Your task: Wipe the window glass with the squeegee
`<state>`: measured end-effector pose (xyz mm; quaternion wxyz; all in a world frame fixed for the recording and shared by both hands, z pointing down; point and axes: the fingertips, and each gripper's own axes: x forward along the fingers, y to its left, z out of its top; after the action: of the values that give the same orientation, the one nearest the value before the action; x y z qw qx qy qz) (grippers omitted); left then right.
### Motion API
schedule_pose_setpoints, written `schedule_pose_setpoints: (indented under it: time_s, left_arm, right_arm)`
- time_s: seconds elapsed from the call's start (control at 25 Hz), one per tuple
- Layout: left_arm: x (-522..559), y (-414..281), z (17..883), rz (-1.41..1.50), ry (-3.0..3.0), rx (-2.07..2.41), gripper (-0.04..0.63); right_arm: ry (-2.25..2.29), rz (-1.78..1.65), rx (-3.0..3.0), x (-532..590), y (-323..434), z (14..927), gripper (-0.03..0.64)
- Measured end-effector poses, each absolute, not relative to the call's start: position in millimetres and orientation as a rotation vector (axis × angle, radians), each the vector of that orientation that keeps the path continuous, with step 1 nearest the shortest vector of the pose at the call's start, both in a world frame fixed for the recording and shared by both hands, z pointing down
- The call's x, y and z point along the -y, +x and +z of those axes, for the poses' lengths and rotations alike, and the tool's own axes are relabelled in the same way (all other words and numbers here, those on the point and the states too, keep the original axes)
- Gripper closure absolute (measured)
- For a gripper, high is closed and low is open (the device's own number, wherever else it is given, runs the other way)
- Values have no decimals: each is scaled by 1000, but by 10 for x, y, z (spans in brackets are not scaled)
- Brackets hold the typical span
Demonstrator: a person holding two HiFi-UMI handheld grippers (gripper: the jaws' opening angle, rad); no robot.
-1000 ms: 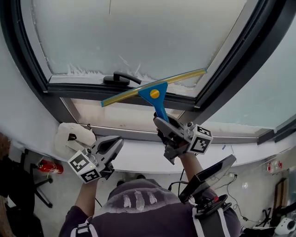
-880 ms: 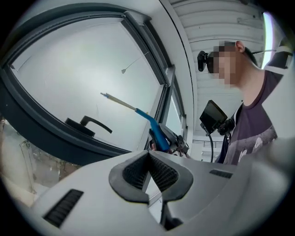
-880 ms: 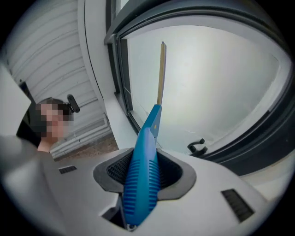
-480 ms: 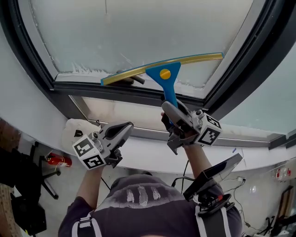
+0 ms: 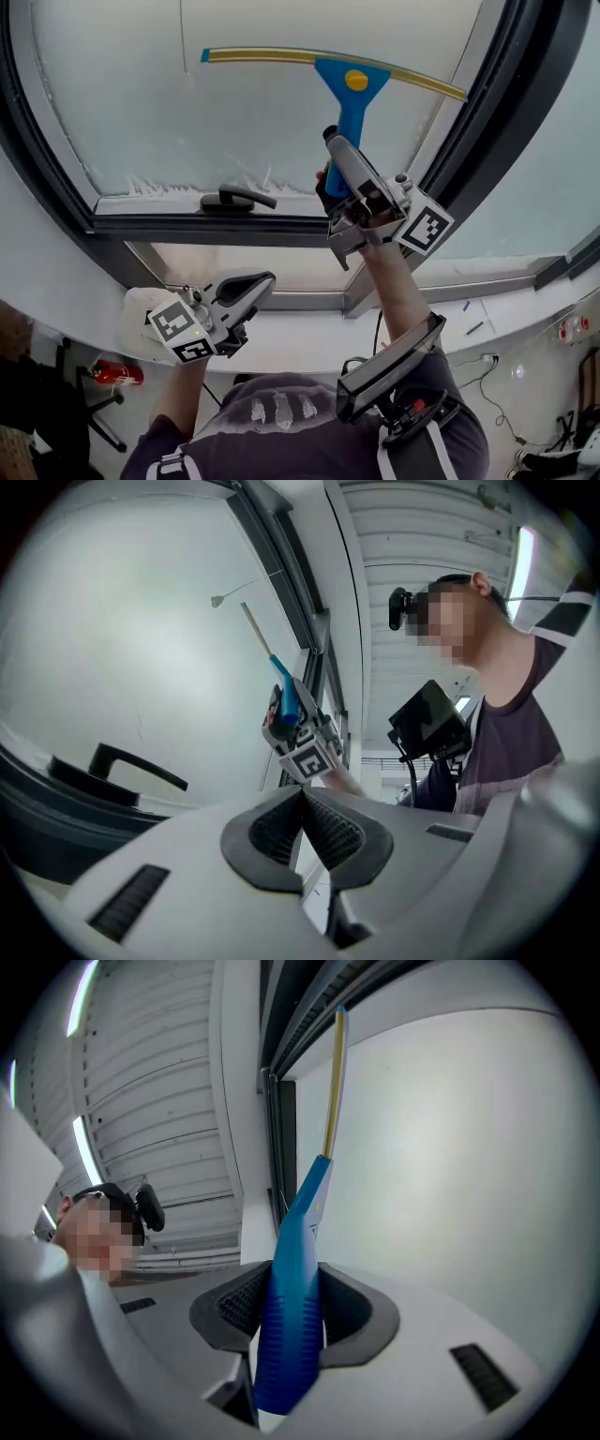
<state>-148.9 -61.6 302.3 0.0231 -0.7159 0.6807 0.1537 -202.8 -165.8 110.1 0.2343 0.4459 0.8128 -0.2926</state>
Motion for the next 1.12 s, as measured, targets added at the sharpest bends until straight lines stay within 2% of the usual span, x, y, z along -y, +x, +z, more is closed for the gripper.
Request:
schedule_pose_setpoints:
  time_s: [0.56, 1.12]
  left_arm:
    - [216, -1858, 2882, 463, -2340, -1912, 589]
    - [452, -1822, 3015, 479, -2365, -1942, 589]
  right_arm:
    - [1086, -704, -2312, 1919, -2535, 82, 474]
    - [1141, -810, -2143, 2091, -2621, -278, 474]
